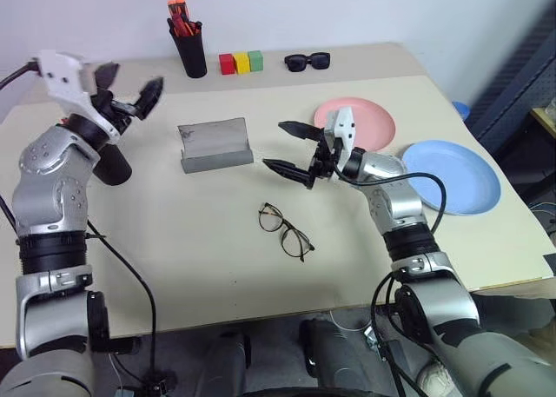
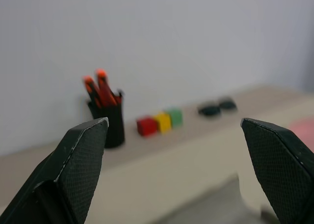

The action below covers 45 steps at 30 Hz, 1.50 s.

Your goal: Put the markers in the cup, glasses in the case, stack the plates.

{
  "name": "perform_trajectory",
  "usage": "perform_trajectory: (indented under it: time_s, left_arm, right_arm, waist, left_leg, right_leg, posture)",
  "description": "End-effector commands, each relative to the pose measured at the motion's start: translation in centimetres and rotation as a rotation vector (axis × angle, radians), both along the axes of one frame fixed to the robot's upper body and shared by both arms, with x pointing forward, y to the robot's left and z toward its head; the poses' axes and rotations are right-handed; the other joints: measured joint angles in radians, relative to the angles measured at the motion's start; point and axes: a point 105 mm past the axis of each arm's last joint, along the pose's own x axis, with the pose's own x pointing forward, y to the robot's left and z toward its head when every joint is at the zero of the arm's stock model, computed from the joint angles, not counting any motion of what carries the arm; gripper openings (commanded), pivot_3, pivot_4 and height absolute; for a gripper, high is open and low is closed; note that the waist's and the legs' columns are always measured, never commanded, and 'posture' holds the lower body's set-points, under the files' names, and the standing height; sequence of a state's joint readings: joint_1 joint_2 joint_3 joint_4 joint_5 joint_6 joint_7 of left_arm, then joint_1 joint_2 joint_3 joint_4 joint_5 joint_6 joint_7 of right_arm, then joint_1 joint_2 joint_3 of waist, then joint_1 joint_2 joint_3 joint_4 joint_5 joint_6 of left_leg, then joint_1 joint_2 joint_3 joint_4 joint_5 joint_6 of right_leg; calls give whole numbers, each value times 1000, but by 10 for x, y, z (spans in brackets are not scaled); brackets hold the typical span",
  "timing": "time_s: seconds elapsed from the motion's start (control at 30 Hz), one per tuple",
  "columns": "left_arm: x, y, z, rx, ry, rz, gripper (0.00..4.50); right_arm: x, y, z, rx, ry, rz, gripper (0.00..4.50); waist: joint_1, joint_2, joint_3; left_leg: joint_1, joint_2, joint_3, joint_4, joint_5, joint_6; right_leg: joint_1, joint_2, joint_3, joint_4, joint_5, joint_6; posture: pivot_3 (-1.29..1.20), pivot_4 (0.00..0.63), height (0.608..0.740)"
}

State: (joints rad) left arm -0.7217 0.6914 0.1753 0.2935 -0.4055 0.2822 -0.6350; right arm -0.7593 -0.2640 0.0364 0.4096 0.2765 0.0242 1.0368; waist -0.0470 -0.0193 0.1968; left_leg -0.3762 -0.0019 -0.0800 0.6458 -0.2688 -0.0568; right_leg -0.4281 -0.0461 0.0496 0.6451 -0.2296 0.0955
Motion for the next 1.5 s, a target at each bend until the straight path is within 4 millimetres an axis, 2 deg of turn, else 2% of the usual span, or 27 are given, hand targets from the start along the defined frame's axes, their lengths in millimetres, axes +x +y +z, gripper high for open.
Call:
perform_trajectory:
  time_s: [0.03, 0.1, 0.2, 0.47, 0.6, 0.8, 1.03, 1.33, 1.5]
  left_arm:
    - [8, -8, 1, 202, 45, -45, 4459]
    - [15, -16, -3, 283, 122, -121, 4459]
    - [24, -17, -11, 389, 205, -168, 4459]
    - [31, -15, -39, 723, 385, -286, 4459]
    - [31, -20, -49, 767, 438, -325, 4459]
    - [31, -30, -68, 848, 481, -375, 4459]
    - [35, -29, -85, 935, 535, -327, 4459]
    - [44, -29, -84, 944, 518, -246, 4459]
    - [46, -37, -82, 915, 517, -249, 4459]
  right_arm:
    - [-3, -7, 14, -49, -56, -37, 4500]
    - [-2, -16, 10, -107, -17, -79, 4500]
    - [2, -26, 8, -158, -2, -156, 4500]
    - [-12, -28, 4, -181, 67, -116, 4500]
    - [-12, -30, 2, -187, 62, -129, 4500]
    - [-13, -36, 2, -183, 60, -148, 4500]
    - [-15, -38, 4, -171, 54, -165, 4500]
    - [-16, -39, 7, -161, 47, -167, 4500]
    - [-16, -37, 7, -160, 44, -165, 4500]
  waist:
    - [1, 0, 0]
    - [2, 0, 0]
    - [2, 0, 0]
    - [-11, 0, 0]
    - [-7, 0, 0]
    - [2, 0, 0]
    - [2, 0, 0]
    - [3, 0, 0]
    - [3, 0, 0]
  left_leg:
    - [0, 0, 0, 0, 0, 0]
    - [0, 0, 0, 0, 0, 0]
    - [-1, 0, 0, 0, 0, 0]
    - [-5, 0, 1, -1, 0, 0]
    - [-15, 0, 0, 2, 0, 0]
    - [-15, -1, 0, 1, 0, 1]
    - [-15, -1, 0, 2, 0, 1]
    - [-15, -1, 0, 2, 0, 1]
    - [-15, -1, 0, 2, 0, 1]
  right_leg:
    - [0, 0, 0, 0, 0, 0]
    - [0, 0, 0, -1, 0, 0]
    - [0, 0, 0, -2, 0, 0]
    - [-2, 0, 0, -6, -1, 2]
    - [-9, -1, 0, -7, 0, 3]
    - [-9, -1, 0, -9, 0, 3]
    - [-9, -1, 0, -8, 1, 4]
    - [-9, -1, 0, -8, 1, 4]
    - [-9, -1, 0, -8, 1, 4]
  posture:
    - [0, 150, 740]
    - [0, 150, 740]
    - [0, 150, 740]
    - [0, 150, 740]
    - [0, 150, 740]
    - [0, 150, 740]
    - [0, 150, 740]
    - [0, 150, 740]
    - [0, 150, 740]
